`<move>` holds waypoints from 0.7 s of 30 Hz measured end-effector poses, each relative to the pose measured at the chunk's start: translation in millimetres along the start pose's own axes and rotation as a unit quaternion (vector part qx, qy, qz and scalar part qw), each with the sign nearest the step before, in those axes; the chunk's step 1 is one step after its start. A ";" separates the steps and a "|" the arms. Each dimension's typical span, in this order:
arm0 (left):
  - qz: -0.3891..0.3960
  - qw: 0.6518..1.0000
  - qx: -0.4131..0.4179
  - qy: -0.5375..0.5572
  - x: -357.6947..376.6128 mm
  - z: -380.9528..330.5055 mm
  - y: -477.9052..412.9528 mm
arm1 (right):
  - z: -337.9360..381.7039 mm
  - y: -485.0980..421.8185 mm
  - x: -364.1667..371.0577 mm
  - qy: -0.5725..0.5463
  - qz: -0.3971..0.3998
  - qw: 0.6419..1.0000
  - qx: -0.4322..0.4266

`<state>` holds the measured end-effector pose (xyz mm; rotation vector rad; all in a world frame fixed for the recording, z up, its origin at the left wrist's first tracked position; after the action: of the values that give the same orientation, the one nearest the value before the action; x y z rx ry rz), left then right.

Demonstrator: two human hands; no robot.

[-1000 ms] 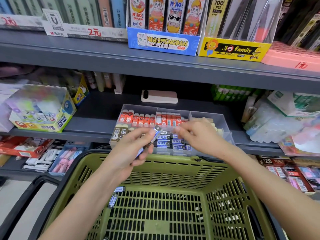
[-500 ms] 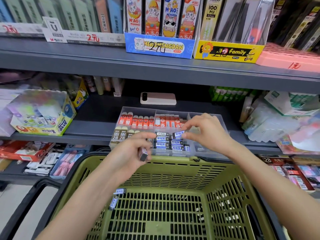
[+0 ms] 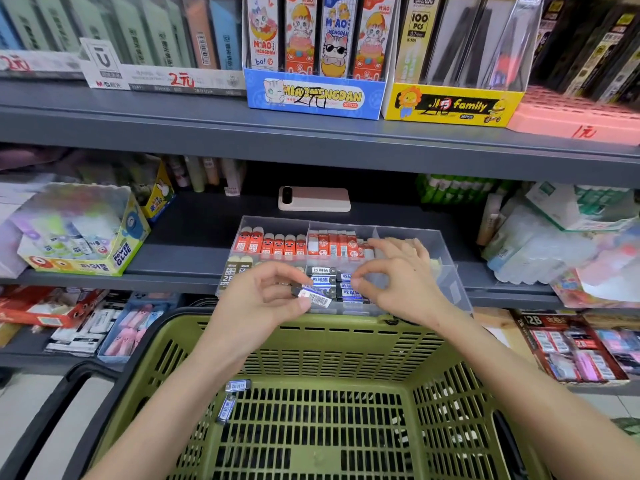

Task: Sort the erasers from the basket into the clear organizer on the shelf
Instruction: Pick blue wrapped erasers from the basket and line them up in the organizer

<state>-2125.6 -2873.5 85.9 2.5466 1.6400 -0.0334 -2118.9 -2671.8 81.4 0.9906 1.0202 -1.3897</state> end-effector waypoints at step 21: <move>-0.018 0.835 0.227 -0.501 24.9 11.2 -6.2 | 10.3 -18.5 -0.4 0.104 -0.031 0.992 -0.071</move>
<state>-2120.4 -2849.6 72.3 2.0321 1.2684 -1.6096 -2137.5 -2680.9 85.5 1.0189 1.2964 -1.2629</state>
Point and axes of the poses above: each hand's wrist, its own y-axis away from the middle knuckle, its own x-axis out of the palm, z = x × y, the point moved 6 cm from there along -y, towards the middle knuckle, and after that the axes turned 3 degrees about z, right-handed, at the moved point
